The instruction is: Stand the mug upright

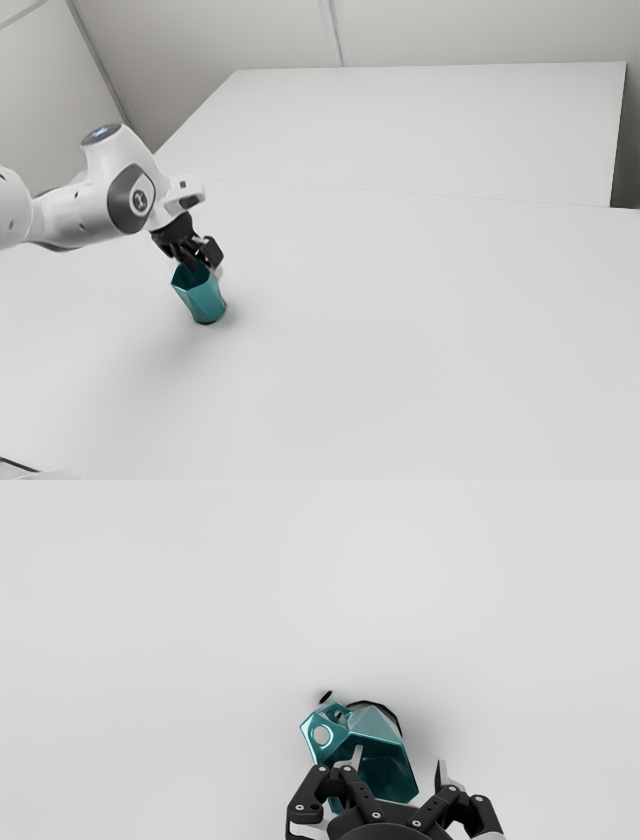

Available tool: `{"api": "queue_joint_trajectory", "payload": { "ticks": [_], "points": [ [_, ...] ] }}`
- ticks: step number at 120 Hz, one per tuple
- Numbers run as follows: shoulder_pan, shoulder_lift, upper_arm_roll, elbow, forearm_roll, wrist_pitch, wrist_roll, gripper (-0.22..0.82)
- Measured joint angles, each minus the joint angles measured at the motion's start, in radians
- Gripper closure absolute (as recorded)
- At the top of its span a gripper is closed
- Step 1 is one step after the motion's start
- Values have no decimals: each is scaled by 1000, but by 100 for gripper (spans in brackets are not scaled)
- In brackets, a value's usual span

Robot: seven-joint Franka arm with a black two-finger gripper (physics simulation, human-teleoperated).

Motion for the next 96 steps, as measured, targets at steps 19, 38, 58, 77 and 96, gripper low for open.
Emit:
{"api": "queue_joint_trajectory", "payload": {
  "ticks": [19, 38, 58, 77, 96],
  "points": [
    [3, -9, -1, 39, -27, -89, -25, 22],
    [10, -31, -1, 95, -52, -184, -59, 21],
    [11, -47, -1, 203, -55, -330, -121, 16],
    [-101, 13, 76, 430, -15, -504, -183, 8],
    [-461, 232, 314, 852, 135, -694, -230, 4]
  ]
}}
